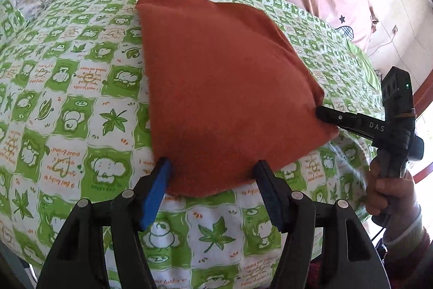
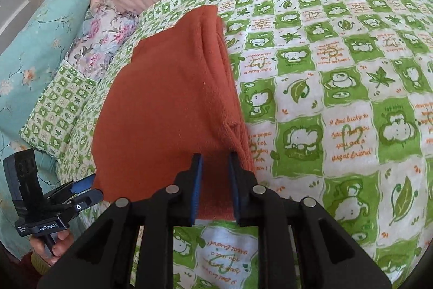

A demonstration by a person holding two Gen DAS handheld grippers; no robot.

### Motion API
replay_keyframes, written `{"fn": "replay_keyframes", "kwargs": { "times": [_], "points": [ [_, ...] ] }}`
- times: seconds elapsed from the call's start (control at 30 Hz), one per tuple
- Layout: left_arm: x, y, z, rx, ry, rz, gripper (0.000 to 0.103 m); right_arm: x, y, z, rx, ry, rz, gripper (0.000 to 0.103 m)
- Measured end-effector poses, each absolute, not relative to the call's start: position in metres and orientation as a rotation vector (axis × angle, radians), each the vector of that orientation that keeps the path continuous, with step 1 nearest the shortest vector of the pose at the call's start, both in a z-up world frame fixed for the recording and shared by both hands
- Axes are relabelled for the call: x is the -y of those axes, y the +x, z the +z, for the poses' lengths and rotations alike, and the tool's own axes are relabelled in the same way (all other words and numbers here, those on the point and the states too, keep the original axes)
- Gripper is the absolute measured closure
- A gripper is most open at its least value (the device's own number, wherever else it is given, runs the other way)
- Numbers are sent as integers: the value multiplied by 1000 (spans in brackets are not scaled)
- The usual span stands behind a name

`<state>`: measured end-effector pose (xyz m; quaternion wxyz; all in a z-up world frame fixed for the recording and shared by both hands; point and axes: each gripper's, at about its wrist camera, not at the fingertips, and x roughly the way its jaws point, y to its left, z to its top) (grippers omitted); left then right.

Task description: Fold small clothes

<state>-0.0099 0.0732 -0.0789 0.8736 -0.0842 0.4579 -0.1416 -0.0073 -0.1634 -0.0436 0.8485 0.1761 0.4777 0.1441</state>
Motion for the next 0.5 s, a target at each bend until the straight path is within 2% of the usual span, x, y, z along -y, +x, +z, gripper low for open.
{"fn": "replay_keyframes", "kwargs": {
  "times": [0.1,0.13,0.17,0.2,0.23,0.27,0.5],
  "points": [
    [-70,-2,-81,-958,-168,-282,38,164,-12,-43,-1008,366,284,83],
    [-69,-2,-82,-962,-163,-272,31,165,-13,-42,-1009,360,276,82],
    [-70,-1,-85,-984,-160,-256,29,165,-15,-41,-1012,347,259,81],
    [-71,0,-88,-999,-170,-258,30,167,-15,-41,-1024,324,226,78],
    [-72,-3,-86,-980,-169,-253,32,168,-16,-42,-1049,303,183,65],
    [-72,-6,-83,-969,-168,-247,33,172,-19,-40,-1045,323,184,64],
    [-88,-17,-71,-976,-269,-233,33,176,-45,-7,-964,317,195,64]
  ]
}}
